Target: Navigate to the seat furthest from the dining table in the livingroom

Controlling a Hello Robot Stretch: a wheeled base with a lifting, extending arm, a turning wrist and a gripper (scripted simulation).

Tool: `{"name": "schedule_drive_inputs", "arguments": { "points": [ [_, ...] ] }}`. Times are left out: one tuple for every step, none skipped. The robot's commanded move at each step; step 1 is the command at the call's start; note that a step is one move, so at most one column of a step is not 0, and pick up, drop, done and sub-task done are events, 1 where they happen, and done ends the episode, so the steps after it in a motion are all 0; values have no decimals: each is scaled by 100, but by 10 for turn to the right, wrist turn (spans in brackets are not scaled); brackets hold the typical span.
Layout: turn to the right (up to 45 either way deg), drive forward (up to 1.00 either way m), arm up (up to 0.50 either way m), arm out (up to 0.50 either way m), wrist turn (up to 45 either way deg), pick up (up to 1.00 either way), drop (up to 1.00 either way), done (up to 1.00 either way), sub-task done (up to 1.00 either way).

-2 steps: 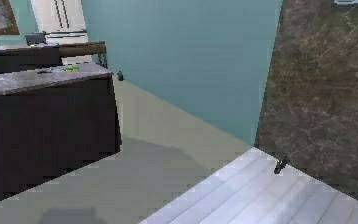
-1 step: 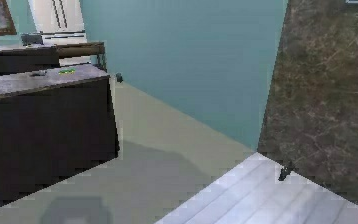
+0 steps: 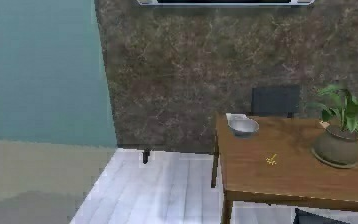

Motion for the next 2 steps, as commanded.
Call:
{"name": "schedule_drive_inputs", "arguments": {
  "points": [
    [-360, 0, 0, 0, 0, 0, 0, 0, 0],
    [-30, 0, 0, 0, 0, 0, 0, 0, 0]
  ]
}}
